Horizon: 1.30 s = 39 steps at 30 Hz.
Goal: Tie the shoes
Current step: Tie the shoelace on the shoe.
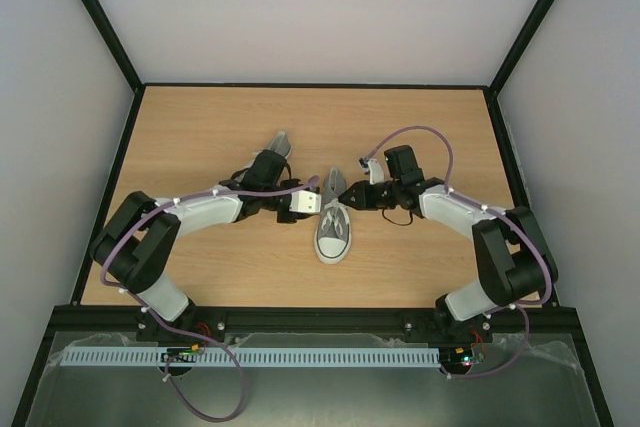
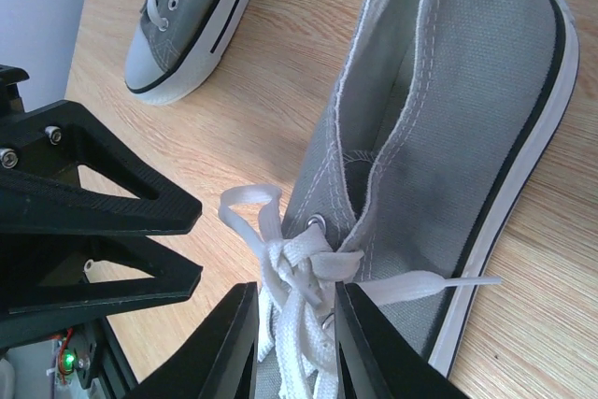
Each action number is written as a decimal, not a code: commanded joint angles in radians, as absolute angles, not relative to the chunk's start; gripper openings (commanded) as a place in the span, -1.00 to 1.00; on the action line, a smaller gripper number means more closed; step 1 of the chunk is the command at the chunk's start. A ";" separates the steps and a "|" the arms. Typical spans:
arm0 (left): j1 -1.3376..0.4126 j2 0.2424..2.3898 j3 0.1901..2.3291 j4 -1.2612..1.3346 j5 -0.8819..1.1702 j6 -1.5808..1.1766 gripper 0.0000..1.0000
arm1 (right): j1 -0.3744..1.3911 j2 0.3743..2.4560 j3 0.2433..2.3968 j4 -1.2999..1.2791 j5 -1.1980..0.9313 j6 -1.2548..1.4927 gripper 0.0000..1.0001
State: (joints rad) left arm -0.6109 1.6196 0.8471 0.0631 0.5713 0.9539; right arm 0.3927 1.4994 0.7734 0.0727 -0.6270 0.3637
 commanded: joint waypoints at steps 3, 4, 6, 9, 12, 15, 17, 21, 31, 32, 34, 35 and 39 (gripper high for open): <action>-0.614 1.638 0.825 0.095 0.591 0.957 -0.32 | 0.405 1.522 0.808 0.073 -0.658 0.364 -0.52; -0.614 1.638 0.824 0.096 0.592 0.957 -0.32 | 0.405 1.523 0.809 0.072 -0.657 0.363 -0.52; -0.615 1.638 0.824 0.098 0.594 0.957 -0.33 | 0.407 1.526 0.810 0.072 -0.653 0.364 -0.52; -0.614 1.637 0.821 0.097 0.596 0.958 -0.34 | 0.407 1.533 0.812 0.071 -0.650 0.362 -0.50; -0.616 1.634 0.818 0.094 0.600 0.961 -0.35 | 0.407 1.543 0.814 0.069 -0.648 0.361 -0.46; -0.615 1.634 0.816 0.093 0.603 0.965 -0.36 | 0.407 1.545 0.818 0.070 -0.650 0.359 -0.46; -0.615 1.636 0.812 0.098 0.604 0.965 -0.36 | 0.407 1.546 0.821 0.071 -0.652 0.358 -0.50; -0.616 1.640 0.812 0.112 0.606 0.965 -0.36 | 0.407 1.551 0.824 0.060 -0.655 0.354 -0.57; -0.616 1.638 0.811 0.105 0.606 0.973 -0.37 | 0.407 1.549 0.815 0.036 -0.650 0.338 -0.50; -0.615 1.638 0.810 0.103 0.606 0.974 -0.37 | 0.407 1.550 0.816 0.034 -0.649 0.335 -0.50; -0.615 1.638 0.810 0.104 0.606 0.974 -0.37 | 0.407 1.555 0.816 0.029 -0.651 0.332 -0.49; -0.615 1.638 0.811 0.104 0.606 0.974 -0.37 | 0.407 1.558 0.815 0.028 -0.654 0.330 -0.50; -0.615 1.639 0.812 0.104 0.607 0.977 -0.38 | 0.407 1.562 0.819 0.026 -0.661 0.331 -0.52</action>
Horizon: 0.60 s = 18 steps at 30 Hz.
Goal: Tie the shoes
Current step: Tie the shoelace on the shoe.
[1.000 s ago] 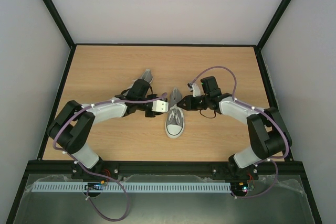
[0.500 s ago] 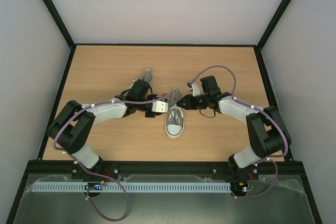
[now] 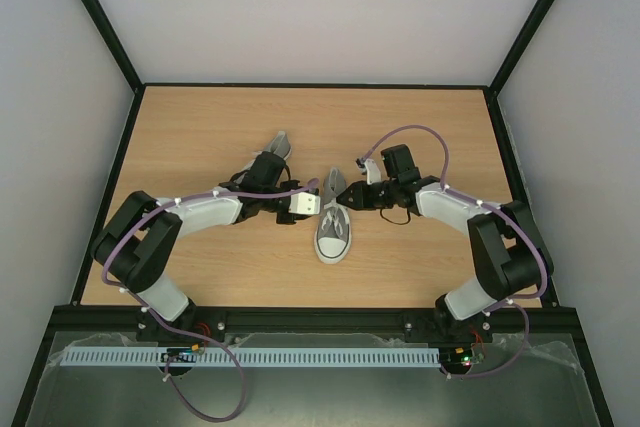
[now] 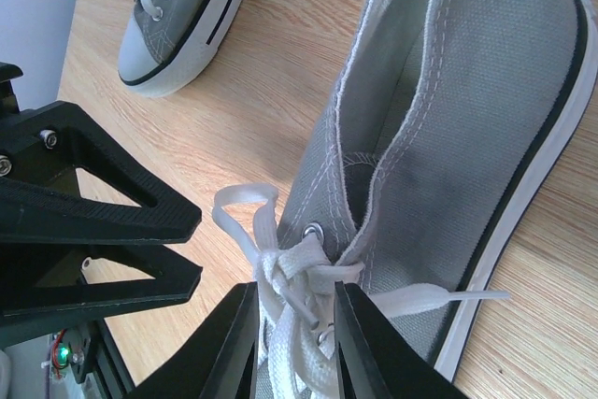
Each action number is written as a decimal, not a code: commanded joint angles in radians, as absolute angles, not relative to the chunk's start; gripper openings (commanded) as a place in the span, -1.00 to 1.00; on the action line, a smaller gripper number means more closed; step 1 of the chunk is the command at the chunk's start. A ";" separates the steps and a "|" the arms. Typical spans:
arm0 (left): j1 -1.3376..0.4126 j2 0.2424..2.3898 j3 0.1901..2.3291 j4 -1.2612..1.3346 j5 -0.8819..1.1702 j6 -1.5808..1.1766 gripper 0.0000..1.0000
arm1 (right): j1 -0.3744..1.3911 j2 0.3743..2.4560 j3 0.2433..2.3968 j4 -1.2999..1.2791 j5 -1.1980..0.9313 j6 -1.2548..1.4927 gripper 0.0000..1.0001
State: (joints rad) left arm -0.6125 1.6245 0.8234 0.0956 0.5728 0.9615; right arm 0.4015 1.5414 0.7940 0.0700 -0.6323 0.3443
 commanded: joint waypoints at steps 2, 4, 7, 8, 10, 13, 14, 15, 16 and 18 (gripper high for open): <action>-0.616 1.640 0.812 0.105 0.606 0.977 -0.38 | 0.407 1.563 0.818 0.022 -0.659 0.326 -0.52; -0.616 1.639 0.814 0.106 0.607 0.978 -0.38 | 0.407 1.565 0.819 0.020 -0.663 0.324 -0.53; -0.616 1.640 0.813 0.107 0.607 0.979 -0.38 | 0.408 1.564 0.820 0.020 -0.668 0.324 -0.57; -0.615 1.640 0.812 0.107 0.606 0.980 -0.38 | 0.408 1.563 0.820 0.020 -0.668 0.324 -0.59; -0.616 1.640 0.812 0.107 0.606 0.982 -0.38 | 0.407 1.559 0.820 0.020 -0.665 0.324 -0.67; -0.615 1.640 0.813 0.107 0.607 0.983 -0.38 | 0.407 1.556 0.821 0.017 -0.660 0.322 -0.79; -0.616 1.639 0.811 0.107 0.607 0.983 -0.38 | 0.407 1.554 0.822 0.016 -0.658 0.322 -0.82; -0.615 1.640 0.811 0.106 0.605 0.984 -0.38 | 0.407 1.553 0.823 0.013 -0.659 0.320 -0.84; -0.615 1.638 0.809 0.106 0.605 0.985 -0.38 | 0.407 1.551 0.824 0.012 -0.659 0.319 -0.87; -0.616 1.637 0.809 0.107 0.604 0.985 -0.38 | 0.407 1.546 0.823 0.007 -0.658 0.317 -0.90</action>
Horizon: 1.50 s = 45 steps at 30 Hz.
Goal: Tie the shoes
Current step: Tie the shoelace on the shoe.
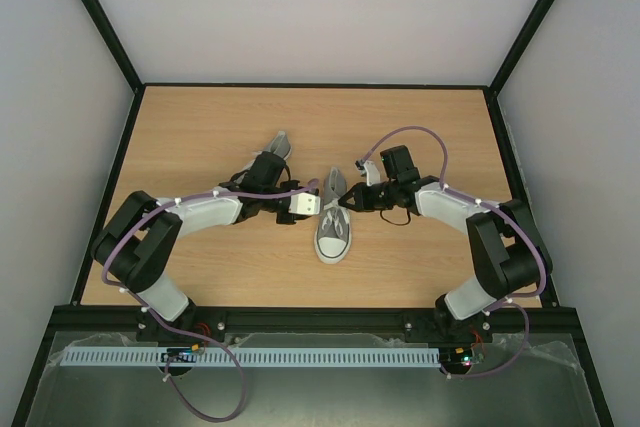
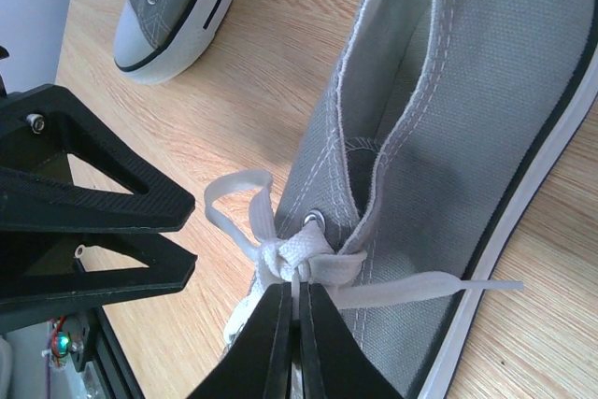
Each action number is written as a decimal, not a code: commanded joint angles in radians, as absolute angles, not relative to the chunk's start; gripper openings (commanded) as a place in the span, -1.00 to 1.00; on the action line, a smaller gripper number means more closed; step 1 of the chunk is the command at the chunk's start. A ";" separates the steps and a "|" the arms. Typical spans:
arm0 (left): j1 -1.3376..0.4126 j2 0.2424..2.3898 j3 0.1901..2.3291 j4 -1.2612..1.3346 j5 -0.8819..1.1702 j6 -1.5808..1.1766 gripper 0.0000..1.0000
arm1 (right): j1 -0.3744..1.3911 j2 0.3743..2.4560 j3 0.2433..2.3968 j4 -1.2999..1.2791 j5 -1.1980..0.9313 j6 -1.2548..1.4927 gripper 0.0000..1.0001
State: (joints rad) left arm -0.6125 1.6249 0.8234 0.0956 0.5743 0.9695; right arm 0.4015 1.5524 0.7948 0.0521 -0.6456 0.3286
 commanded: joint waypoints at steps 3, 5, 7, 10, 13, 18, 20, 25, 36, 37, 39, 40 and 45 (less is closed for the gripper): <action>-0.616 1.636 0.807 0.108 0.607 0.990 -0.38 | 0.407 1.537 0.826 -0.008 -0.647 0.308 -0.94; -0.616 1.638 0.805 0.108 0.605 1.000 -0.38 | 0.407 1.531 0.829 -0.024 -0.632 0.298 -0.94; -0.615 1.638 0.801 0.107 0.603 1.013 -0.37 | 0.407 1.524 0.833 -0.043 -0.618 0.287 -0.93; -0.615 1.638 0.795 0.105 0.602 1.032 -0.32 | 0.407 1.519 0.842 -0.067 -0.610 0.274 -0.90; -0.615 1.641 0.790 0.106 0.598 1.047 -0.28 | 0.407 1.516 0.849 -0.078 -0.607 0.266 -0.87; -0.615 1.643 0.793 0.106 0.598 1.051 -0.28 | 0.407 1.522 0.860 -0.086 -0.597 0.260 -0.84; -0.615 1.644 0.794 0.105 0.597 1.052 -0.28 | 0.407 1.522 0.863 -0.086 -0.598 0.260 -0.83; -0.615 1.644 0.794 0.100 0.596 1.057 -0.28 | 0.407 1.516 0.868 -0.089 -0.597 0.248 -0.83; -0.615 1.643 0.789 0.094 0.595 1.066 -0.28 | 0.407 1.486 0.867 -0.109 -0.571 0.229 -0.92; -0.615 1.642 0.789 0.094 0.595 1.067 -0.28 | 0.407 1.483 0.869 -0.115 -0.569 0.224 -0.92; -0.615 1.642 0.788 0.094 0.595 1.067 -0.28 | 0.407 1.481 0.874 -0.127 -0.561 0.218 -0.91; -0.615 1.641 0.789 0.092 0.594 1.068 -0.28 | 0.407 1.480 0.876 -0.135 -0.557 0.215 -0.90; -0.615 1.639 0.786 0.089 0.592 1.072 -0.28 | 0.407 1.475 0.877 -0.155 -0.541 0.203 -0.89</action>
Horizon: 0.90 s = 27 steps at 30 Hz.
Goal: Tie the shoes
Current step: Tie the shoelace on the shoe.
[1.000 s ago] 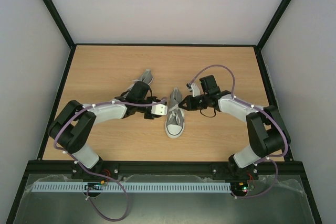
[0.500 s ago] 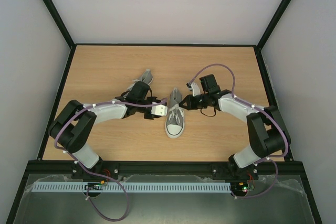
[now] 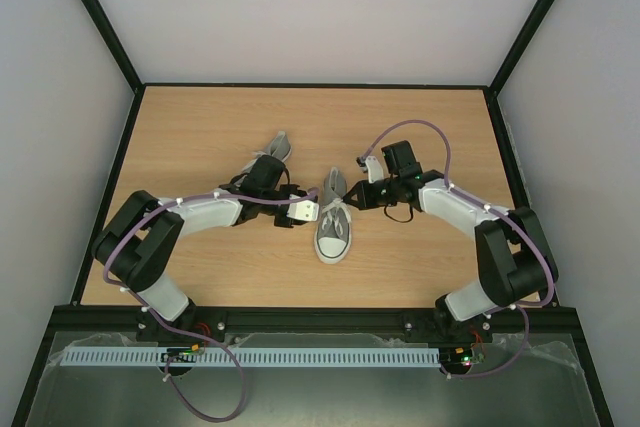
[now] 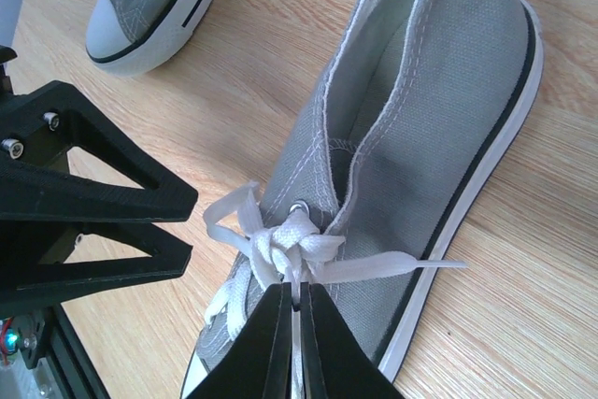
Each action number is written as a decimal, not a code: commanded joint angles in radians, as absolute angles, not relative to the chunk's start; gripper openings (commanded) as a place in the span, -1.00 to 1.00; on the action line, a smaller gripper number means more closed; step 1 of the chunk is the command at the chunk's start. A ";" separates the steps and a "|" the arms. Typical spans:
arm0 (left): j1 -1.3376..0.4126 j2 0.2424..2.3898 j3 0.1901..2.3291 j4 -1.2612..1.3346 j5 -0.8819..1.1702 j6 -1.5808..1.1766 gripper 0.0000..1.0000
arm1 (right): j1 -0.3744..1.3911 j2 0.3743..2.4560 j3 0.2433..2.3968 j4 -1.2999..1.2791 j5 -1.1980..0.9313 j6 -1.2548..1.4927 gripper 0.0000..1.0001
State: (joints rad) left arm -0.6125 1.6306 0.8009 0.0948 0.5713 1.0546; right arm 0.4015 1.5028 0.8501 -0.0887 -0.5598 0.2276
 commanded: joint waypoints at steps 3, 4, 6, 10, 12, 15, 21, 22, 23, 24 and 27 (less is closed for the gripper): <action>-0.615 1.638 0.784 0.088 0.589 1.074 -0.28 | 0.405 1.457 0.879 -0.165 -0.521 0.202 -0.90; -0.615 1.638 0.783 0.085 0.588 1.075 -0.27 | 0.404 1.449 0.880 -0.168 -0.514 0.202 -0.91; -0.616 1.638 0.782 0.081 0.587 1.076 -0.18 | 0.397 1.434 0.880 -0.173 -0.500 0.206 -0.92; -0.616 1.638 0.777 0.071 0.592 1.075 -0.03 | 0.384 1.403 0.867 -0.172 -0.488 0.217 -0.94; -0.615 1.639 0.772 0.085 0.581 1.062 0.05 | 0.381 1.398 0.865 -0.182 -0.487 0.215 -0.94; -0.617 1.646 0.772 0.103 0.560 1.036 0.17 | 0.373 1.392 0.858 -0.196 -0.453 0.219 -0.96; -0.633 1.657 0.777 0.096 0.533 0.979 0.32 | 0.340 1.342 0.823 -0.142 -0.410 0.270 -0.98; -0.634 1.657 0.779 0.094 0.528 0.975 0.33 | 0.339 1.341 0.819 -0.138 -0.406 0.272 -0.98; -0.634 1.657 0.780 0.092 0.524 0.970 0.33 | 0.336 1.341 0.817 -0.138 -0.399 0.275 -0.98; -0.635 1.659 0.782 0.092 0.521 0.962 0.32 | 0.335 1.341 0.814 -0.138 -0.392 0.277 -0.98; -0.636 1.665 0.784 0.092 0.522 0.963 0.20 | 0.327 1.338 0.800 -0.133 -0.379 0.287 -0.98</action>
